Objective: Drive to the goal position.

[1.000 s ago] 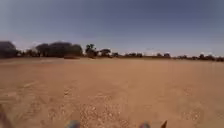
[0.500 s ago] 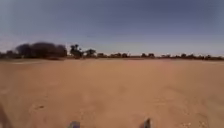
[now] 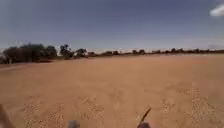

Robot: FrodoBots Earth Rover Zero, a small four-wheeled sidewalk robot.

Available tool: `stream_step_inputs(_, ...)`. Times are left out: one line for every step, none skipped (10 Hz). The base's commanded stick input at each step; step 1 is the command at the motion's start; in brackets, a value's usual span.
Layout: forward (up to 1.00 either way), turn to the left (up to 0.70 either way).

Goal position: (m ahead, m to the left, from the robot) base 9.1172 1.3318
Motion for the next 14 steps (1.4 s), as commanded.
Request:
stream_step_inputs(0.70,0.00)
stream_step_inputs(0.70,0.00)
stream_step_inputs(0.70,0.00)
stream_step_inputs(0.70,0.00)
stream_step_inputs(0.70,0.00)
stream_step_inputs(0.70,0.00)
stream_step_inputs(0.70,0.00)
stream_step_inputs(0.70,0.00)
stream_step_inputs(0.70,0.00)
stream_step_inputs(0.70,0.00)
stream_step_inputs(0.70,0.00)
stream_step_inputs(0.70,0.00)
stream_step_inputs(0.70,0.00)
stream_step_inputs(0.70,0.00)
